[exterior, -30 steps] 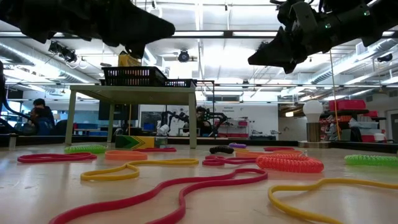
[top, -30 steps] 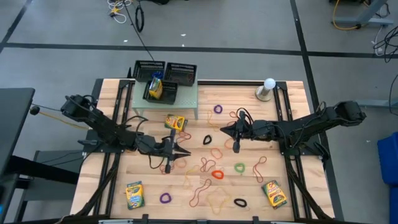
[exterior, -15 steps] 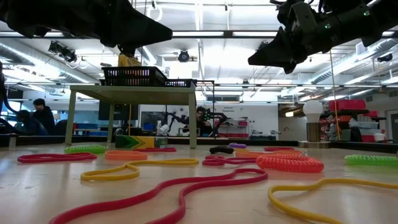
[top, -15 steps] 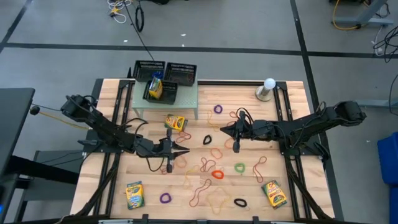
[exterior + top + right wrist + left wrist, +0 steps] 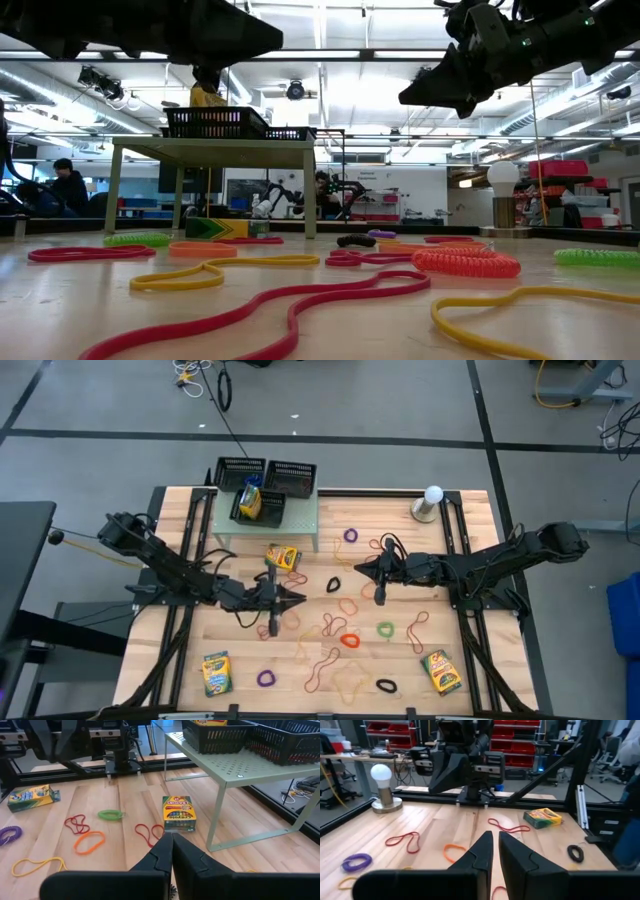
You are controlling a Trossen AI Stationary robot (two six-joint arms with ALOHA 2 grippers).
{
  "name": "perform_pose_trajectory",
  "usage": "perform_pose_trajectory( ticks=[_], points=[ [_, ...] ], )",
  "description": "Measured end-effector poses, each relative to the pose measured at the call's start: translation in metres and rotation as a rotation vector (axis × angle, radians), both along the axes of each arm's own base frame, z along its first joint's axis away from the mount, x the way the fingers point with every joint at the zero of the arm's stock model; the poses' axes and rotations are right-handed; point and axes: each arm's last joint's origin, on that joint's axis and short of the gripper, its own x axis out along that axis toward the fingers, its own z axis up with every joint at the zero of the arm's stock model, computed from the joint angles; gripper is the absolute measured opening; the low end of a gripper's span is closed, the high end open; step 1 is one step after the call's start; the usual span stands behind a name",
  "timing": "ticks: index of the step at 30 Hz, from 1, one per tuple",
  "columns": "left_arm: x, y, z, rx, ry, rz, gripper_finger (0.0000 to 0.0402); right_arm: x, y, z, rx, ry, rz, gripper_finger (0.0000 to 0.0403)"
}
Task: Pick & Place Office Desk Supplies
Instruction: Put the orange rubber band into the top right black bin
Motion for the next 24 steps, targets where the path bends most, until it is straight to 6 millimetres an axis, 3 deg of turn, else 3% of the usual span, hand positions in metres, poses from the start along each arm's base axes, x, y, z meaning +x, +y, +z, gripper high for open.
perform_pose_trajectory(
  ticks=[11,16,24],
  points=[
    [-0.003,-0.010,-0.002,0.031,0.026,-0.149,0.0034,0.000,0.000,0.000,0.000,-0.001,0.001,0.0013],
    [-0.012,-0.022,-0.017,0.109,0.166,-0.126,0.0033,0.000,0.000,0.000,0.001,-0.001,0.004,0.0013],
    [-0.016,-0.036,-0.050,0.068,0.316,-0.081,0.0014,0.000,0.000,0.000,0.002,-0.001,0.002,0.0013]
  ],
)
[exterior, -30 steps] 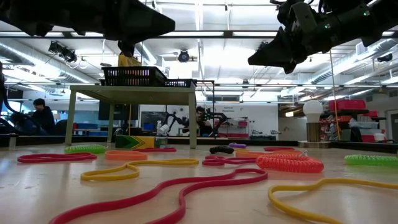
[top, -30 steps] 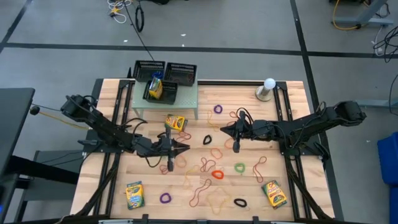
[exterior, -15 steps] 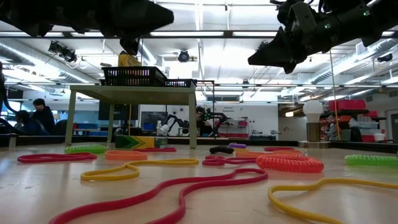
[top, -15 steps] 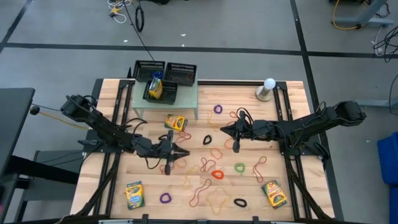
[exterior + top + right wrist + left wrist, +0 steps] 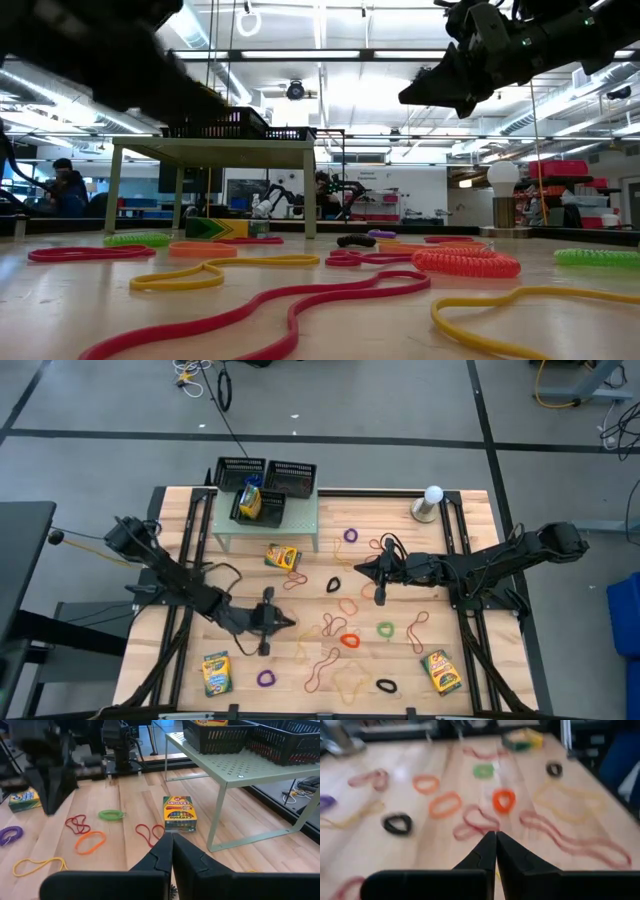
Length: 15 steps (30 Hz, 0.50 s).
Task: Pick & Place Office Desk Supplies
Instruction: Put the orange rubber band into the top right black bin
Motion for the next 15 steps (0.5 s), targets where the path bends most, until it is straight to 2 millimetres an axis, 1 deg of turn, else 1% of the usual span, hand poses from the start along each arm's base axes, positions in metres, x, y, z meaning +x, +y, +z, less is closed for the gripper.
perform_pose_trajectory(
  ticks=[6,10,14,15],
  points=[
    [0.014,-0.011,-0.033,0.026,0.073,0.034,0.0013,0.000,0.000,0.000,0.000,-0.001,0.000,0.0013],
    [0.027,-0.020,-0.044,0.030,0.039,0.025,0.0014,0.002,0.000,0.008,0.001,-0.079,0.006,0.0013],
    [0.035,-0.025,-0.050,0.062,0.006,0.008,0.0014,0.004,0.001,0.014,0.154,-0.161,0.062,0.0013],
    [0.037,-0.026,-0.050,0.067,0.000,0.005,0.0014,0.005,0.002,0.017,0.190,-0.159,0.088,0.0013]
  ],
)
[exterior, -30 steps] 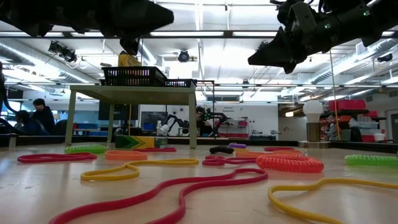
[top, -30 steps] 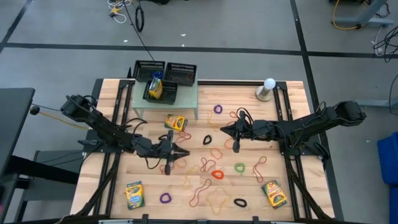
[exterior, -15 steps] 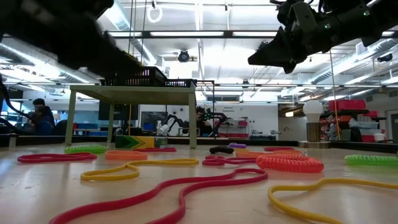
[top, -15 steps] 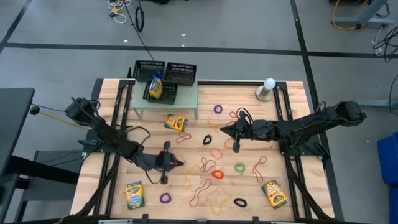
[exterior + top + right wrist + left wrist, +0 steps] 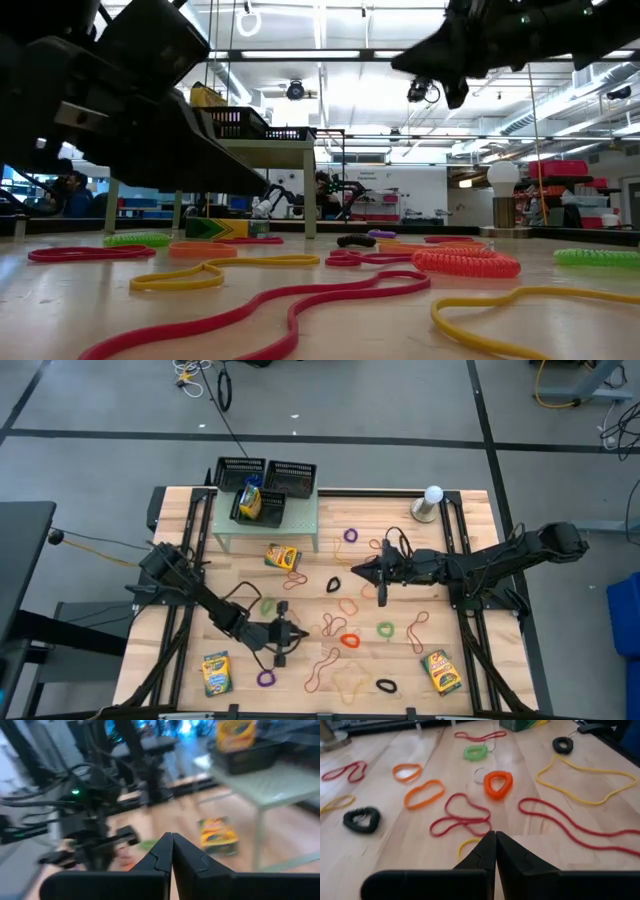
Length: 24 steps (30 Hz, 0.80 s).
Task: Pick & Place Office Desk Supplies
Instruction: Put the orange rubber band into the top right black bin
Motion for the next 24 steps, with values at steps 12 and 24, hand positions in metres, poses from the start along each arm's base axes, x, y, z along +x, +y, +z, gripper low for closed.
perform_pose_trajectory(
  ticks=[12,24],
  points=[
    [0.002,0.000,0.000,-0.002,-0.005,0.001,0.0014,-0.021,0.056,0.034,-0.035,0.522,-0.210,0.0004],
    [0.002,-0.001,0.001,-0.005,-0.010,0.001,0.0014,-0.034,0.102,-0.001,0.063,0.774,-0.236,0.0016]
  ],
)
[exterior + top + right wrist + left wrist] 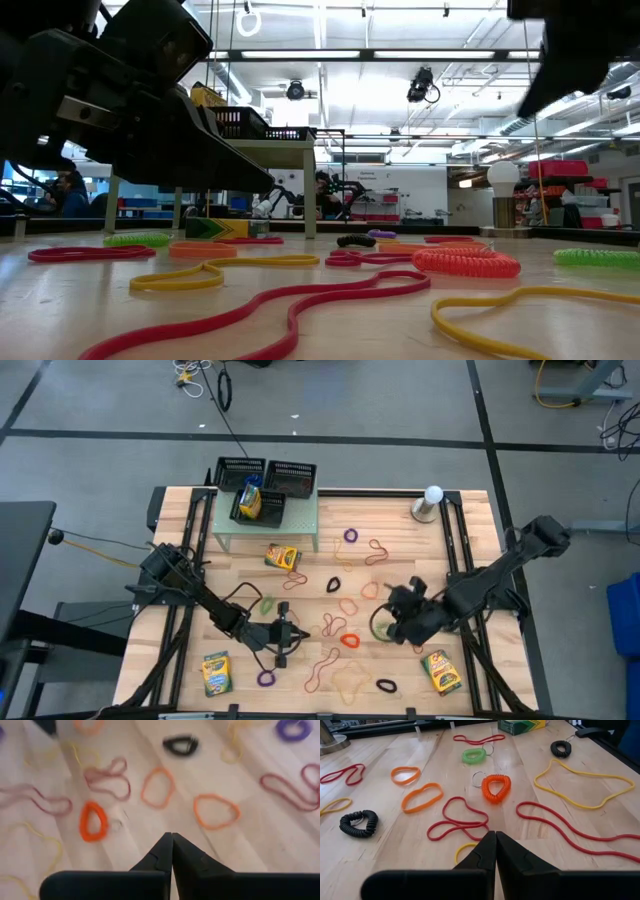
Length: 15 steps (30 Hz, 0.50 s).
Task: Pick & Place Office Desk Supplies
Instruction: Put the orange rubber band into the top right black bin
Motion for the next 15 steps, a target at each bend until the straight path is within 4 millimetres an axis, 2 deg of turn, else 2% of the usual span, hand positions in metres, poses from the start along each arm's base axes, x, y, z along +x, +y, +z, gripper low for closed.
perform_pose_trajectory(
  ticks=[5,10,15],
  points=[
    [0.000,0.000,0.000,-0.003,-0.004,0.000,0.0014,0.018,0.003,-0.034,-0.065,0.127,-0.001,0.0062],
    [0.000,0.000,0.000,-0.003,-0.004,0.000,0.0014,0.041,-0.013,-0.058,-0.084,0.222,0.011,0.0108],
    [0.000,0.000,0.000,-0.002,-0.004,0.000,0.0014,0.065,-0.035,-0.071,-0.080,0.227,0.057,0.0125]
  ],
)
